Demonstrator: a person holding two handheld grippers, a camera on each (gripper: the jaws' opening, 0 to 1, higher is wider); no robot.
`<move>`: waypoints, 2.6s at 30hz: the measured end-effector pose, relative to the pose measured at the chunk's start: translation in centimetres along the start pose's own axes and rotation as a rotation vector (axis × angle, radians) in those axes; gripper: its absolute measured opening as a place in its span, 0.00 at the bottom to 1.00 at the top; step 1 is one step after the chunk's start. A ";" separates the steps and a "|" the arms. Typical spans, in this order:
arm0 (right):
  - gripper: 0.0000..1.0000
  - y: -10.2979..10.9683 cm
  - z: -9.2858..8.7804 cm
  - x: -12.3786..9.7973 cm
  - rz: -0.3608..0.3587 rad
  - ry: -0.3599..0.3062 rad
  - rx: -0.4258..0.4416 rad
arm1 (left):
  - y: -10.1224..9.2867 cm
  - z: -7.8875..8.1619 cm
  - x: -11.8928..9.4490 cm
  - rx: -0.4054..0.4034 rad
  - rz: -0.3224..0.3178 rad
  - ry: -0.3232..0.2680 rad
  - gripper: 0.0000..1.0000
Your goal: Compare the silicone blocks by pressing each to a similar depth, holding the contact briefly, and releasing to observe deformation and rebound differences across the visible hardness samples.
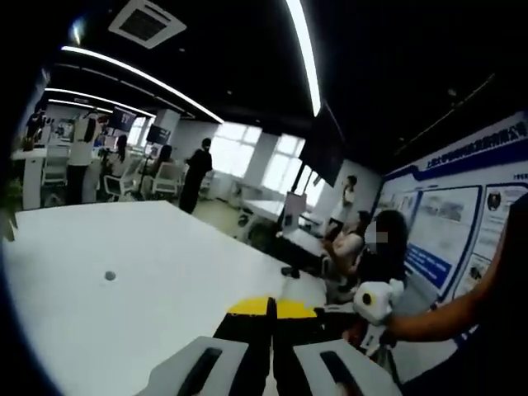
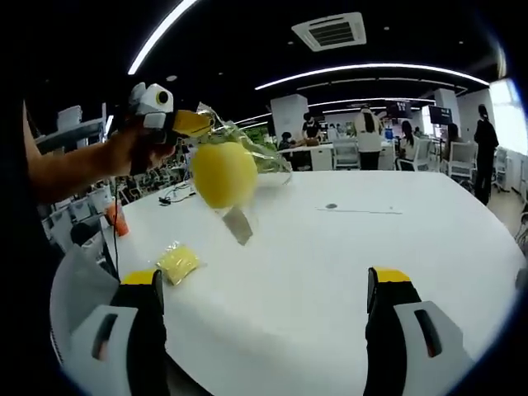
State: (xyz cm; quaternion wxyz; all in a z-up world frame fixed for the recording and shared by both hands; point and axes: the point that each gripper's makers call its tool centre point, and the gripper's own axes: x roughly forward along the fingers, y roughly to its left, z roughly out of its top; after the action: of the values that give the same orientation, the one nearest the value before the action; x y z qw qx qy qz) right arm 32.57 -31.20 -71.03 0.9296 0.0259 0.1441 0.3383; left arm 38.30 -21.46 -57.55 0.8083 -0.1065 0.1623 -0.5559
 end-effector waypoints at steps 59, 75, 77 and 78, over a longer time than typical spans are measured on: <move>0.55 9.1 11.9 3.5 0.503 -0.289 0.057 | -7.1 2.8 -4.0 0.024 -0.155 -0.136 0.00; 0.25 11.3 12.5 3.7 0.587 -0.264 0.061 | -6.4 3.1 -5.8 0.024 -0.126 -0.168 0.00; 0.23 11.6 12.3 3.6 0.600 -0.243 0.054 | -6.3 2.9 -6.2 0.013 -0.130 -0.179 0.00; 0.22 11.7 12.2 3.6 0.603 -0.232 0.052 | -6.3 2.8 -6.3 0.012 -0.130 -0.182 0.00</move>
State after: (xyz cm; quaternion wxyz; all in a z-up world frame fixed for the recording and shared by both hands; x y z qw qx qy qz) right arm 31.41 -19.32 -58.51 0.7968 0.1297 0.0317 0.5893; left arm 31.85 -17.83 -51.85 0.7825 -0.1619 0.0779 -0.5961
